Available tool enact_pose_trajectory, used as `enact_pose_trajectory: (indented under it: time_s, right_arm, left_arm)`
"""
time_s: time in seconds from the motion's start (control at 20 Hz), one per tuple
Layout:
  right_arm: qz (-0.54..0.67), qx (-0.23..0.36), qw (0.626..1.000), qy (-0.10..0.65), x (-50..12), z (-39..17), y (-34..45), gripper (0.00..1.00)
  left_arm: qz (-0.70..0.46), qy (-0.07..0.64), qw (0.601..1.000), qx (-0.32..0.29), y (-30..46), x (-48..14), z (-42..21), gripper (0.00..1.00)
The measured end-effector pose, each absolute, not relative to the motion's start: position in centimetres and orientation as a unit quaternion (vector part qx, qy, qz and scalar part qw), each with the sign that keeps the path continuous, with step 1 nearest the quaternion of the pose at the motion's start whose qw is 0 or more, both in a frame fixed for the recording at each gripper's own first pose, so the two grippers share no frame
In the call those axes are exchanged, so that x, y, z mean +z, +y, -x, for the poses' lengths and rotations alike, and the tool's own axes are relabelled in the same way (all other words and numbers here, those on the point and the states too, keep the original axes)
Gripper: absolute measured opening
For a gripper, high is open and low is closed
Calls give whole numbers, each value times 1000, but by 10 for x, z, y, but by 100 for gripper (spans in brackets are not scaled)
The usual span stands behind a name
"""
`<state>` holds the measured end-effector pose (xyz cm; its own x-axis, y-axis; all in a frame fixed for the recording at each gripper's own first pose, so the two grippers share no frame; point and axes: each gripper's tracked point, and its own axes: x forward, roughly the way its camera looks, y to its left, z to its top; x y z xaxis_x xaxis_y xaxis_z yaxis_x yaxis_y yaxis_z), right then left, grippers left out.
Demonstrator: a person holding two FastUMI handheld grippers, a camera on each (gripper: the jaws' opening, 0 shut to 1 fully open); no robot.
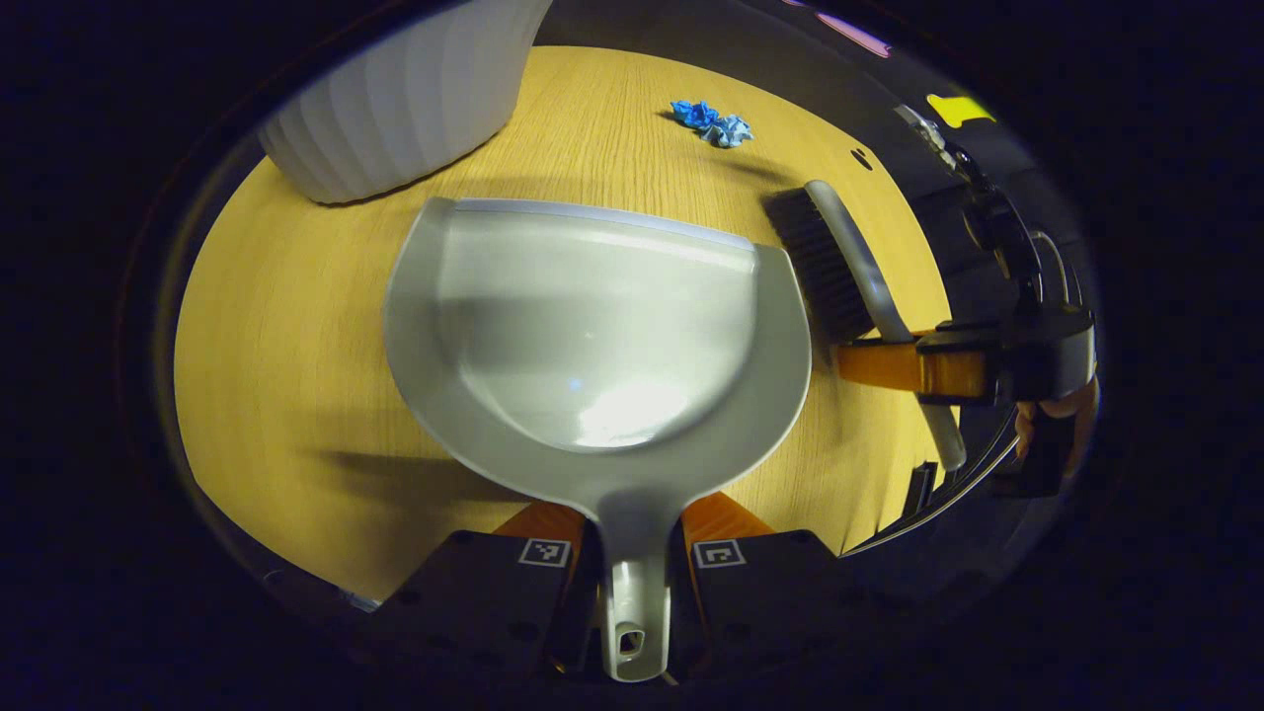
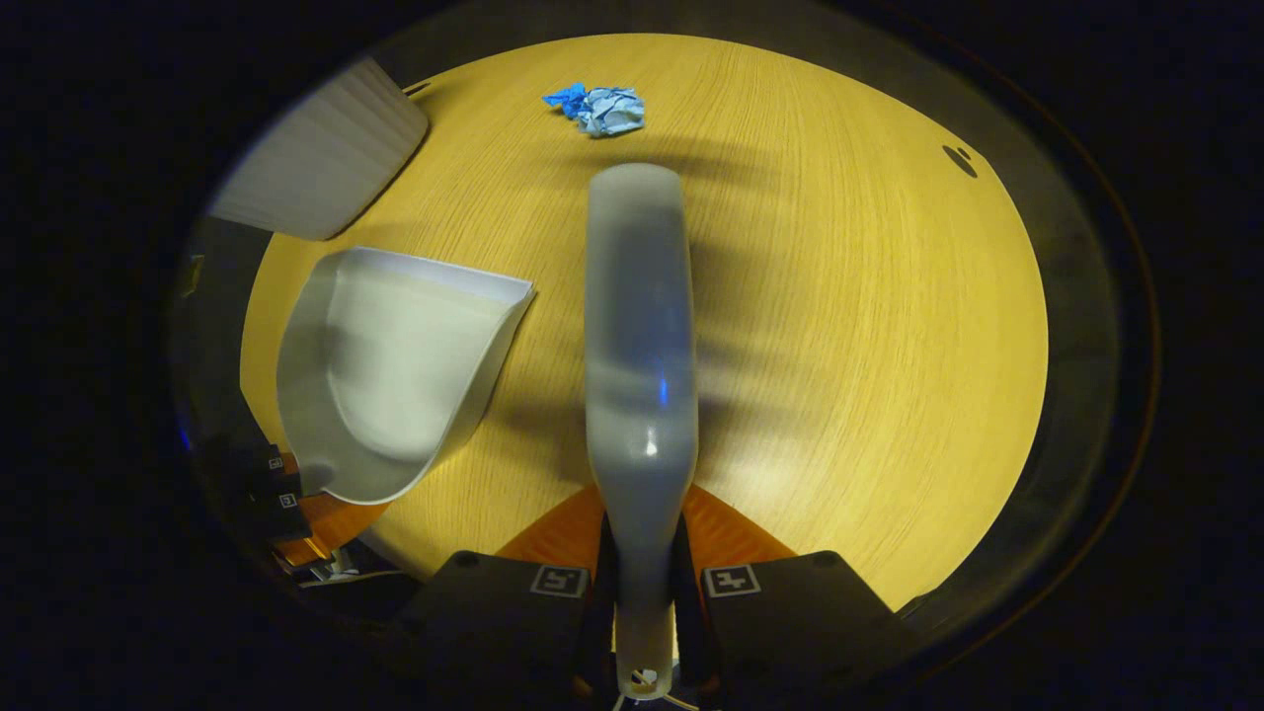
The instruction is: Pick up the small broom and dustpan from the desktop, sweep the trash into the dustpan with the broom, and then empty the trash into the garbage bin.
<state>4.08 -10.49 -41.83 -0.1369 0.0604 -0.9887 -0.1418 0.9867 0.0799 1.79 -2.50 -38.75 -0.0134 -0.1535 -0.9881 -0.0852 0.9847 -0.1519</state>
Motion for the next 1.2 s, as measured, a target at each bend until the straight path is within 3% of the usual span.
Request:
enact_pose_trajectory:
  time_s: [0.25, 0.3, 0.35, 0.8, 1.1, 1.2]
  right_arm:
    - [49, 69, 685, 723, -412, -115, -132, 28]
    - [60, 71, 691, 717, -411, -133, -134, 33]
    - [76, 74, 695, 711, -410, -150, -139, 28]
    - [213, 160, 695, 668, -443, -273, -144, 28]
    - [262, 252, 672, 645, -465, -284, -96, 28]
    - [288, 294, 642, 647, -467, -262, -80, 28]
  left_arm:
    - [23, 725, 688, -40, -6, -381, -21, 29]
    - [11, 727, 685, -48, -4, -381, -26, 29]
    - [-1, 729, 682, -58, -3, -381, -31, 29]
    - [-56, 750, 653, -92, 4, -378, -57, 29]
    - [-65, 746, 653, -108, 8, -380, -58, 29]
    - [-71, 739, 659, -122, 8, -377, -60, 29]
